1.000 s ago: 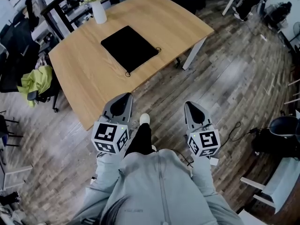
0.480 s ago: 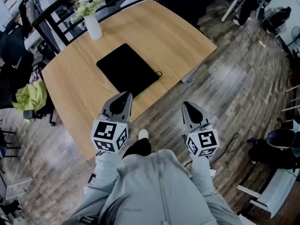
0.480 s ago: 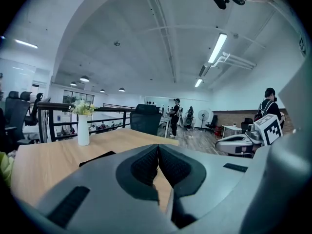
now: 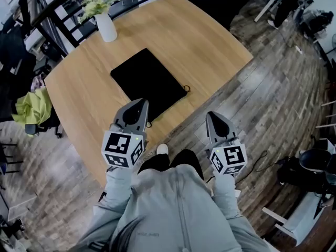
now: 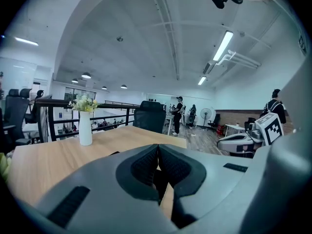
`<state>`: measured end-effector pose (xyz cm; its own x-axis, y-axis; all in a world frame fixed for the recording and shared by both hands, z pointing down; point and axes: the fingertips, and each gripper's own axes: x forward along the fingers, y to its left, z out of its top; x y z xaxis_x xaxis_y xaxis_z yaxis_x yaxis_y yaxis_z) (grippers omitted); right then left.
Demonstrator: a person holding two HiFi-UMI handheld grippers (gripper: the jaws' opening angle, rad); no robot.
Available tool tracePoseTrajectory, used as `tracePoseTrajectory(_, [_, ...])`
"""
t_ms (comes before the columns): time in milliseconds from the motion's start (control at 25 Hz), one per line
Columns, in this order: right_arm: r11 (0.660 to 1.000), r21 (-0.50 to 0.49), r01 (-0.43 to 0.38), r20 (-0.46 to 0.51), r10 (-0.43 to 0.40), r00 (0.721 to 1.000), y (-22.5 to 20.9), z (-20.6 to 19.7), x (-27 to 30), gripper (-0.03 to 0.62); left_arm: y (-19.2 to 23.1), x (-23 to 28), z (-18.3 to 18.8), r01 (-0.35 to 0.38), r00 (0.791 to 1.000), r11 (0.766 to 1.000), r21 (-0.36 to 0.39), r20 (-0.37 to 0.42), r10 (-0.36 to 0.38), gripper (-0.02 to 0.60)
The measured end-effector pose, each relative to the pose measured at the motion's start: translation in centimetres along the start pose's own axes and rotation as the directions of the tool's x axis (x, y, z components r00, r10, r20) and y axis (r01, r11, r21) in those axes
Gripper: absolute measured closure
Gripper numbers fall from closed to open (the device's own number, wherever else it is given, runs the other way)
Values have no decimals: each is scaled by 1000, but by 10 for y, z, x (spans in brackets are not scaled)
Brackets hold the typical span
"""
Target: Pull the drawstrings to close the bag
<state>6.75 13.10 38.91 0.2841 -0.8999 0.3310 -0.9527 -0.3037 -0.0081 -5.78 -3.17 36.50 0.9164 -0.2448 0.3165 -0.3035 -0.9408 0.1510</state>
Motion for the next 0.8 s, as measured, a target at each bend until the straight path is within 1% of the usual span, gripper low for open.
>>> tracePoseTrajectory(120, [1000,-2,-6,-13,6,1000,-3,0,9,571,7,3,-5,-9,1000,1000,-8,-15,8,554])
tracePoseTrajectory(240, [1000,-8,-21,-20,21,1000,-11,2,21,571,13,8,-7,-33,999,999,-21,-22,32,554])
tracePoseTrajectory(400, [998,-21,-61,-23,60,998,-26,7,46,571,27,19,-4,-90,996,995,-38,-14,90,554])
tracePoseTrajectory(480, [995,-32,-95,-23,94,995,-33,13,64,571,36,24,1,-129,992,990,-49,-3,129,554])
tracePoseTrajectory(640, [979,-67,-191,-19,191,981,-47,29,109,571,54,38,11,-226,973,971,-73,18,228,554])
tracePoseTrajectory(800, [940,-117,-319,-35,317,948,-53,46,155,570,72,49,28,-339,938,935,-102,36,344,554])
